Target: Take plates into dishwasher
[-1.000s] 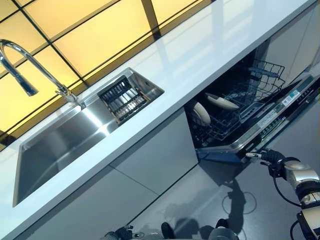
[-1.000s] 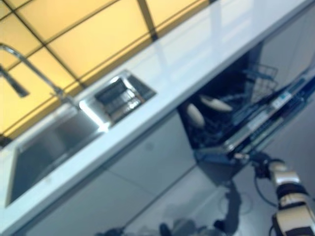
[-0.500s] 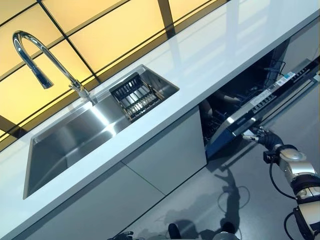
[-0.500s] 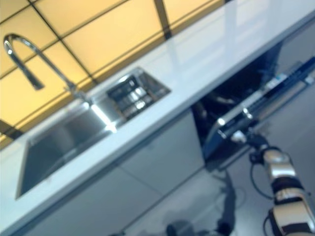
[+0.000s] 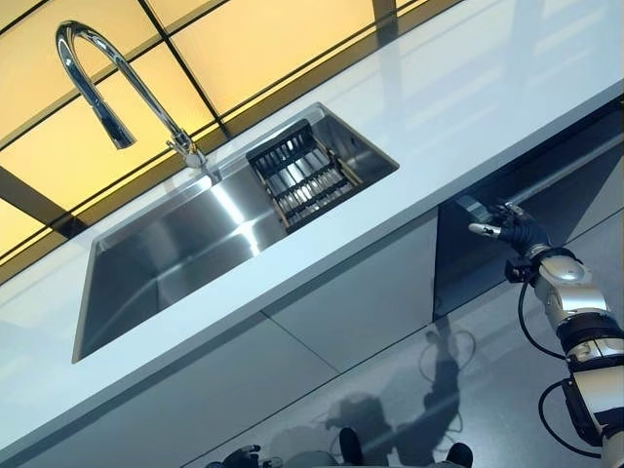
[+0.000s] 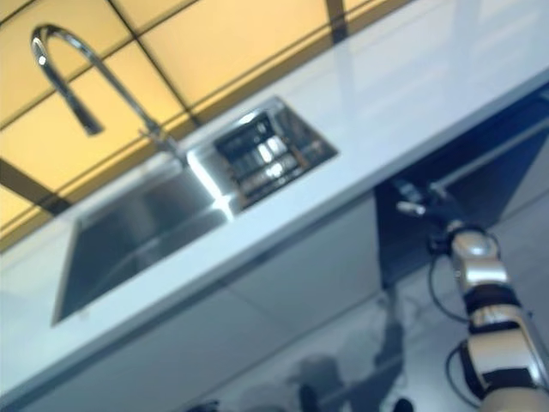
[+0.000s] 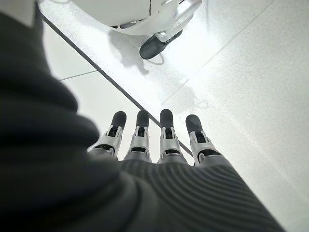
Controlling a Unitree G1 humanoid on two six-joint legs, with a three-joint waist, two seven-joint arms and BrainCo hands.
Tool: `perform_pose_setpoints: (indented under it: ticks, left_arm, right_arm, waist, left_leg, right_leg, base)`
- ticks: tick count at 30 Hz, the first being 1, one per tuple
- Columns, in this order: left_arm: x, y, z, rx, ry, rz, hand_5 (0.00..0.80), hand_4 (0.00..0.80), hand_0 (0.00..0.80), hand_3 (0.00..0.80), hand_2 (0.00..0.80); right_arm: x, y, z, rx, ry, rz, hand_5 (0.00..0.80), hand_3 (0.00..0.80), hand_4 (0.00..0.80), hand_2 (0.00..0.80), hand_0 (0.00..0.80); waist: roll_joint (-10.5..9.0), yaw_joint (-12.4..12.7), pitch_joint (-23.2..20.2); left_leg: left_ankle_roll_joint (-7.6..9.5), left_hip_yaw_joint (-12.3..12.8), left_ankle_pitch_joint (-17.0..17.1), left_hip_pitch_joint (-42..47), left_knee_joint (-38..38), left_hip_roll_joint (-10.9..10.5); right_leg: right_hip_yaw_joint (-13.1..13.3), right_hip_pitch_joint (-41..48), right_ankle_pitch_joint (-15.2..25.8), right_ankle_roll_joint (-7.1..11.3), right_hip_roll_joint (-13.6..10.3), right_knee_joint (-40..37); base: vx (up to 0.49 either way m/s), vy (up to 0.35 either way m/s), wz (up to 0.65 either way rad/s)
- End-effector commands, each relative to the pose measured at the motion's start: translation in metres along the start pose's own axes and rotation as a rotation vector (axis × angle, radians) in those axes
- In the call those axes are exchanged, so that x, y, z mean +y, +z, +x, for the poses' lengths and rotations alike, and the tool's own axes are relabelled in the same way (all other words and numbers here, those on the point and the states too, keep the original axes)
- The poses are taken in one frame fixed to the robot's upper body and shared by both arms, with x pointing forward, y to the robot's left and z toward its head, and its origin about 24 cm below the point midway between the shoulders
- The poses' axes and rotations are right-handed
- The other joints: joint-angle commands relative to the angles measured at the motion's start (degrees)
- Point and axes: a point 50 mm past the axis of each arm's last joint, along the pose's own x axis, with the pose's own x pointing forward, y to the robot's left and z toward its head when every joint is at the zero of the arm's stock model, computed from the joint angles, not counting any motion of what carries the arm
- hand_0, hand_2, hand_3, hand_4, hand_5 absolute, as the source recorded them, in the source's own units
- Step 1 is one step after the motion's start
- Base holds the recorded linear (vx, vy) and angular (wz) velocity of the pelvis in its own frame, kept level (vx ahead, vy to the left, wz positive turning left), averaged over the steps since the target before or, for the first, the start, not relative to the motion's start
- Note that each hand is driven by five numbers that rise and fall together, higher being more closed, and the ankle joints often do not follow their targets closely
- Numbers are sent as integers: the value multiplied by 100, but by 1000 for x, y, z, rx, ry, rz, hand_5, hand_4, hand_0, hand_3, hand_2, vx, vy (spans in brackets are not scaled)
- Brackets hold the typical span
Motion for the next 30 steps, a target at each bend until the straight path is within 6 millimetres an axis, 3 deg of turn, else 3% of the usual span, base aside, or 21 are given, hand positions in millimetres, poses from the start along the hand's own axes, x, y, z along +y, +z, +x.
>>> perform_pose_setpoints:
  ticks: [1, 9, 15, 16, 18, 23, 30]
  left_arm:
    - [14, 18, 2, -37, 33, 110, 0, 0, 0, 0, 0]
    - [18, 7, -1, -10, 56, 74, 0, 0, 0, 0, 0]
    - [27, -2, -3, 26, 98, 52, 0, 0, 0, 0, 0]
    - [32, -3, -4, 33, 118, 53, 0, 0, 0, 0, 0]
    - [35, -3, -4, 32, 127, 56, 0, 0, 0, 0, 0]
    - [46, 4, -6, -5, 149, 67, 0, 0, 0, 0, 0]
    - [61, 9, -9, -11, 219, 30, 0, 0, 0, 0, 0]
  right_arm:
    - [66, 75, 20, -288, 255, -21, 0, 0, 0, 0, 0]
    - [78, 50, 18, -198, 316, -53, 0, 0, 0, 0, 0]
    - [88, 5, 8, -84, 310, 47, 0, 0, 0, 0, 0]
    - [95, -17, 1, -32, 311, 75, 0, 0, 0, 0, 0]
    - [98, -27, -3, -8, 312, 85, 0, 0, 0, 0, 0]
    - [99, -79, -32, 84, 236, 154, 0, 0, 0, 0, 0]
    - [100, -91, -69, -61, 73, 155, 0, 0, 0, 0, 0]
  waist:
    - [-401, 366, 257]
    - [-730, 334, 236]
    - [-1218, 202, 132]
    - [-1395, 145, 88]
    - [-1469, 114, 76]
    - [-1739, -43, -22]
    - [-1955, -453, -32]
  left_leg:
    - [-194, 158, -53, 6, 41, -40]
    - [-87, 235, -306, 80, 289, -6]
    - [34, 420, -506, 38, 667, 154]
    - [78, 470, -584, 59, 741, 182]
    - [98, 496, -615, 80, 753, 199]
    - [213, 578, -852, 250, 785, 171]
    - [413, 677, -862, 353, 507, 26]
  right_leg:
    - [423, -200, -674, 125, -592, 1002]
    - [573, -163, -548, 190, -633, 910]
    - [770, -135, -274, 253, -654, 761]
    - [863, -118, -195, 326, -693, 729]
    - [898, -113, -156, 354, -707, 723]
    - [1160, -45, -14, 504, -894, 843]
    - [1600, -542, 861, 771, -1094, 1564]
  base:
    - [12, 86, 1]
    - [16, 86, 0]
    - [19, 86, -1]
    - [51, 48, -1]
    - [34, 26, 7]
    - [59, 139, 7]
    - [-34, 128, -19]
